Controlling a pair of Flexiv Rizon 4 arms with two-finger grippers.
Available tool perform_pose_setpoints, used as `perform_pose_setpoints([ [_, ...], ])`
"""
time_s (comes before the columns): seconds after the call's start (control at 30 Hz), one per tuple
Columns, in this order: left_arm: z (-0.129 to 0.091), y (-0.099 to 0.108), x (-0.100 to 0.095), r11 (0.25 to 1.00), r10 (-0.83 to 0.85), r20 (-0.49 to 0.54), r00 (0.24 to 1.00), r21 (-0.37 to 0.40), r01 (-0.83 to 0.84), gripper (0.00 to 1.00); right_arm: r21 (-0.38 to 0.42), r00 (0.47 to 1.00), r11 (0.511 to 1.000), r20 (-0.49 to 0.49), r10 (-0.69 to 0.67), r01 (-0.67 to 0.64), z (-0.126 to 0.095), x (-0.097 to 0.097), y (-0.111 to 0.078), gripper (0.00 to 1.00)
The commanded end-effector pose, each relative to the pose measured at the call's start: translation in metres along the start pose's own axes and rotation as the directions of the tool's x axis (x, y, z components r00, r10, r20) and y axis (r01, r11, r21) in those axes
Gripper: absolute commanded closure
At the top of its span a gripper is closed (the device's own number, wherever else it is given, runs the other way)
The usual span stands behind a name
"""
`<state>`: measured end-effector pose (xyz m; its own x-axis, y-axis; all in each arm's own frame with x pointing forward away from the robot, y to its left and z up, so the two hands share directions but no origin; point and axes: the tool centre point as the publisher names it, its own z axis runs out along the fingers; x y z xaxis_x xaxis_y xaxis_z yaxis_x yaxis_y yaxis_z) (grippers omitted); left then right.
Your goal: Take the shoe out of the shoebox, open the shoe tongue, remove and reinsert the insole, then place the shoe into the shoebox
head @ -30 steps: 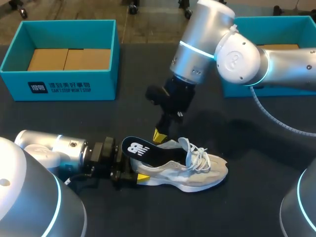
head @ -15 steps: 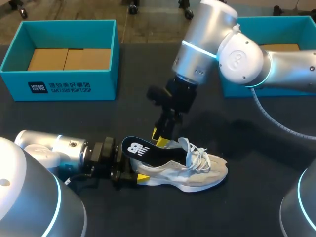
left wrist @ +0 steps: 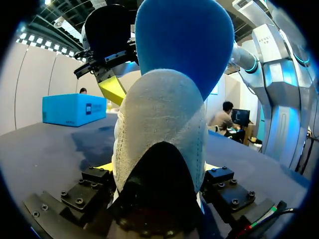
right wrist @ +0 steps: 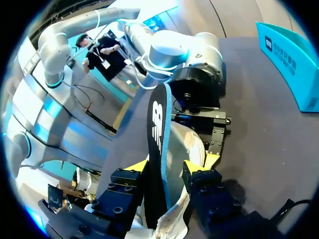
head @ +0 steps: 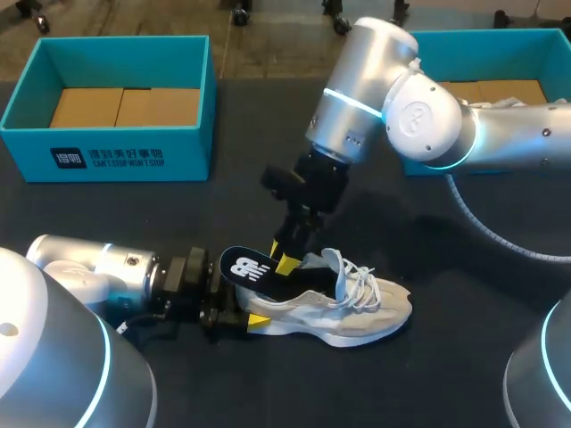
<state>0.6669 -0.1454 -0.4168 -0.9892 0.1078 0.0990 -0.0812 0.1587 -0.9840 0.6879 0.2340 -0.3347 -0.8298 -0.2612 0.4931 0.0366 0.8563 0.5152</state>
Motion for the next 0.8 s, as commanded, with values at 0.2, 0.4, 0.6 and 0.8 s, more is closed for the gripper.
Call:
perform_pose_setpoints([
  [0.2, 0.002, 0.004, -0.001, 1.0, -0.001, 0.0, 1.0, 0.001, 0.001, 1.0, -0.002, 1.0, 1.0, -0.025, 0.016, -0.016, 0.01, 0.004, 0.002, 0.64],
  [0.4, 0.002, 0.004, -0.001, 1.0, -0.001, 0.0, 1.0, 0.001, 0.001, 1.0, -0.003, 0.998, 1.0, -0.054, 0.023, -0.024, 0.018, 0.006, 0.004, 0.67],
  [0.6, 0.002, 0.004, -0.001, 1.0, -0.001, 0.0, 1.0, 0.001, 0.001, 1.0, -0.006, 0.997, 1.0, -0.071, 0.027, -0.027, 0.024, 0.007, 0.004, 0.73],
  [0.8, 0.002, 0.004, -0.001, 1.0, -0.001, 0.0, 1.0, 0.001, 0.001, 1.0, -0.027, 0.998, 0.999, -0.05, 0.031, -0.033, 0.027, 0.008, 0.003, 1.0],
])
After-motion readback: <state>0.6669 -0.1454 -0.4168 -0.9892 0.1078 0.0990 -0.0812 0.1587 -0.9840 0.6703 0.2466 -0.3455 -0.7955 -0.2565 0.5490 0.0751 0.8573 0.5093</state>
